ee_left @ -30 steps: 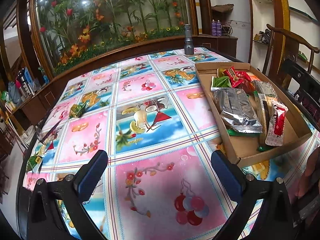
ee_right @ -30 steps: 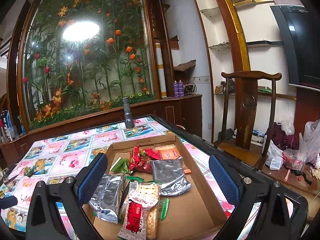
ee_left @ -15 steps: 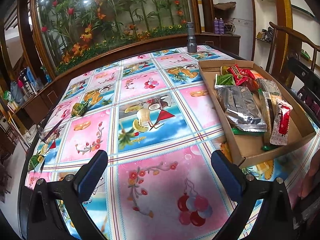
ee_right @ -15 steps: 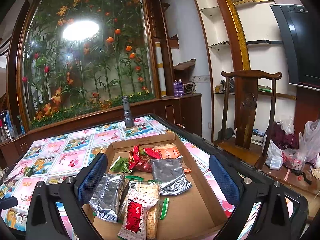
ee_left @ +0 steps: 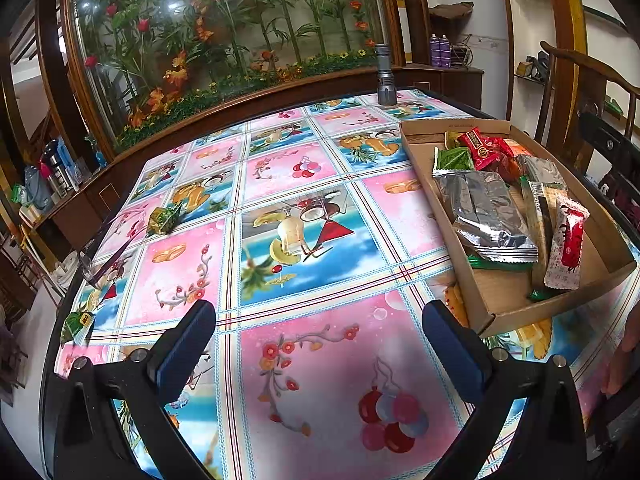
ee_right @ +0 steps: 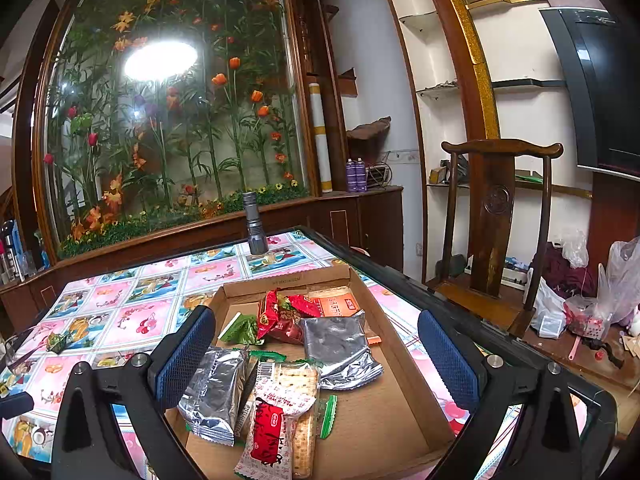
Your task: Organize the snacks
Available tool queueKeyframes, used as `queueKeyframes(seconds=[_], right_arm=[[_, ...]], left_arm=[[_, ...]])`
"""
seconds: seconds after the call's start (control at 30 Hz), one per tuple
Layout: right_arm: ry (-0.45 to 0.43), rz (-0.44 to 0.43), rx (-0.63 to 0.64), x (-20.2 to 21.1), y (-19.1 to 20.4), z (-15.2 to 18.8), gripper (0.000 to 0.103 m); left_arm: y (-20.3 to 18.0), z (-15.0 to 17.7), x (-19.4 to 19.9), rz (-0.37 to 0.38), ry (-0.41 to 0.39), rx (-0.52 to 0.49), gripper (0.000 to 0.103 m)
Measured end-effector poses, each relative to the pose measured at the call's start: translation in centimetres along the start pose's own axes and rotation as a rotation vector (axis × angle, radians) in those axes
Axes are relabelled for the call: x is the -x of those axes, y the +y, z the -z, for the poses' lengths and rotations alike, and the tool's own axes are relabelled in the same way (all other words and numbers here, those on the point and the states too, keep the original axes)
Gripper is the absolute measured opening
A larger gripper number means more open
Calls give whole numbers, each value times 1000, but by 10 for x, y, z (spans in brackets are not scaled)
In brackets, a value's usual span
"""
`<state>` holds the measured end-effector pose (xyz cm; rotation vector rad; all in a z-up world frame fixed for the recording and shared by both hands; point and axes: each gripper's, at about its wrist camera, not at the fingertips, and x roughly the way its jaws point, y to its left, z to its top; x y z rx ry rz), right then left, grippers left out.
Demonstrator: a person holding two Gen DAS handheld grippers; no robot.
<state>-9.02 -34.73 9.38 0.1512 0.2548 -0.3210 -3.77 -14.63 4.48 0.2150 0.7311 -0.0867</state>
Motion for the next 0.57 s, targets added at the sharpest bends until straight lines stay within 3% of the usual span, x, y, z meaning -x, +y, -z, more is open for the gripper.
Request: queueKeyframes(seconds=[0.57], right_arm=[[-2,0,-9,1,-3,3,102]], left_arm=[[11,-2,-1,-83,-6,21,103]])
